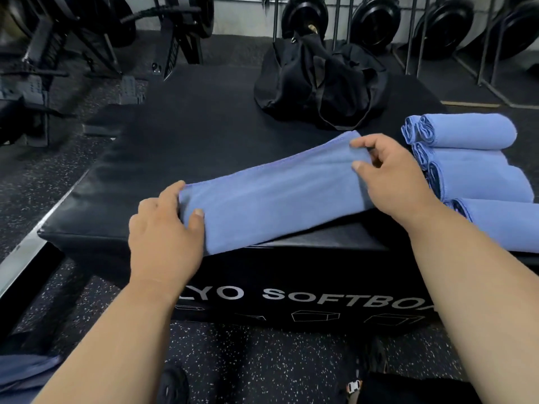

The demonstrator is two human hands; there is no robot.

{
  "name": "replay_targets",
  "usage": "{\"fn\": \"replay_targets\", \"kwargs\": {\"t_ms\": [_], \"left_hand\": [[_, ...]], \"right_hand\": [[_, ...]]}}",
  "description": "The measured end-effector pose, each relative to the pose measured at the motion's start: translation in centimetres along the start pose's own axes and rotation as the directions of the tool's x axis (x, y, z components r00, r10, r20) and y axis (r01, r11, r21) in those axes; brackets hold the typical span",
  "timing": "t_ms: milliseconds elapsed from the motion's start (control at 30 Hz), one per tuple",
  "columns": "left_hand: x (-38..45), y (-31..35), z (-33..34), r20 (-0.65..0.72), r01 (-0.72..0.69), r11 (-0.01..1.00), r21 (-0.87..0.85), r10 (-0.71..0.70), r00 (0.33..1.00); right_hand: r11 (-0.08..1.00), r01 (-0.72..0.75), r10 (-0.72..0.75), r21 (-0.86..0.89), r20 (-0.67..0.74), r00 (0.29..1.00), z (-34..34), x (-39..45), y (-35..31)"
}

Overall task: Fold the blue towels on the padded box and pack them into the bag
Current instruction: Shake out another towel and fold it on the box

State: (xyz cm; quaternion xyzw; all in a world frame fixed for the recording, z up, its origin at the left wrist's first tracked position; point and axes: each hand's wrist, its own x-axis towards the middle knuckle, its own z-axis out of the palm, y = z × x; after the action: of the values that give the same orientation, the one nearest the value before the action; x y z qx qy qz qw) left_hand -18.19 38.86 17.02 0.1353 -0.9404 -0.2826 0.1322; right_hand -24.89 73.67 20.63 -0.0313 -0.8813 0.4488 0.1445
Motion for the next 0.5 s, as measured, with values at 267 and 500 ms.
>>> {"fn": "replay_targets", "kwargs": {"t_ms": [267, 500], "left_hand": [[-1.8, 0.4, 1.8, 0.112, -0.195, 0.970, 0.142, 0.180, 0.977], [-1.5, 0.2, 1.6, 0.163, -0.196, 0.965, 0.174, 0.168, 0.972]], "right_hand": [[0.786, 0.096, 0.030, -0.610, 0.193, 0.981, 1.5, 3.1, -2.5], [0.736, 0.313, 0.117, -0.600, 0.568, 0.814, 8.5, -6.3, -4.6]]}}
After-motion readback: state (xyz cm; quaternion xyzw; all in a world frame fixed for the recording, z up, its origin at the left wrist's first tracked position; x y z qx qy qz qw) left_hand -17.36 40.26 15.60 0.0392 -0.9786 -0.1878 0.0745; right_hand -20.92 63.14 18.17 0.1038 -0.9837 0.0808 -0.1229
